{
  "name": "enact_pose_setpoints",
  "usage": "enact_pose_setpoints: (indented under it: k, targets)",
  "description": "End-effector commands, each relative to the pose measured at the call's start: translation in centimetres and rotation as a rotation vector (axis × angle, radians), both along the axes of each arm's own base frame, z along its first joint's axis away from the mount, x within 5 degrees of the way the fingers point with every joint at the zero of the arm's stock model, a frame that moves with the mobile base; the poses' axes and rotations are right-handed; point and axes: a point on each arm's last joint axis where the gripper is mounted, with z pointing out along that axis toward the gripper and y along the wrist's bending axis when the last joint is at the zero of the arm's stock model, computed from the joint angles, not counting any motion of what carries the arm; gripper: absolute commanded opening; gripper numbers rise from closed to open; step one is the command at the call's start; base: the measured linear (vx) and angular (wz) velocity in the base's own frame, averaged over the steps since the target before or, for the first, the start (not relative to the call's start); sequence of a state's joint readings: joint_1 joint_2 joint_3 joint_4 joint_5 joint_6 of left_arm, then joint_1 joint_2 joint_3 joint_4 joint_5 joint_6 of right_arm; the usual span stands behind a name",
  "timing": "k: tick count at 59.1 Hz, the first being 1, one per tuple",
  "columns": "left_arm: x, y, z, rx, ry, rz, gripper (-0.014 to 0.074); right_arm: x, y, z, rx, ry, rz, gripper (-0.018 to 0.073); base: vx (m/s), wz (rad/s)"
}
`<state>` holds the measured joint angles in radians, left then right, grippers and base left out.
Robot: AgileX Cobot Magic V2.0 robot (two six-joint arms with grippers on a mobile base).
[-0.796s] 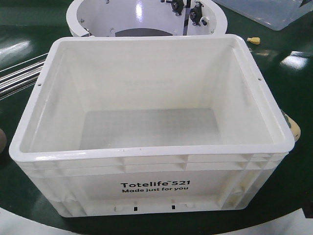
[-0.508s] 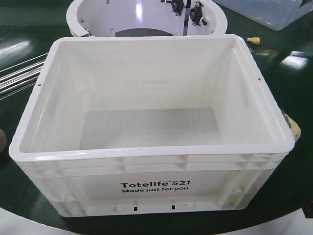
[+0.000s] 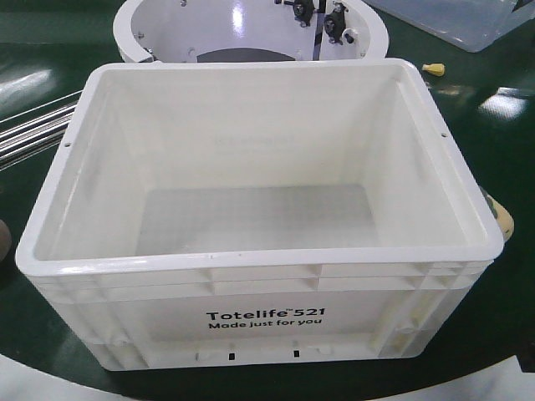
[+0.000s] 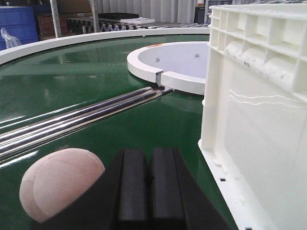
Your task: Place moving items into box and shelve
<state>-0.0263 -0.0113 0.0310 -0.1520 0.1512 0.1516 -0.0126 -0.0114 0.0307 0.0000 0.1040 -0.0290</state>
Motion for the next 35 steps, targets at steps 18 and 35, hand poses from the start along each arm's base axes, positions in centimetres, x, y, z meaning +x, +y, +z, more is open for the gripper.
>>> enact_pose_setpoints:
  k: [18,35]
  targets:
    - [-0.4,0.3,3.3,-0.061,-0.269,0.029,-0.0006,-0.3,0.0,2.4,-0.035,-0.273,0.0,-0.0009,0.0,0.0]
    - [-3.9,0.5,13.2,-0.073,-0.617,0.03,-0.0006,-3.4,0.0,11.7,0.067,-0.601,0.019,-0.0007,0.0,0.0]
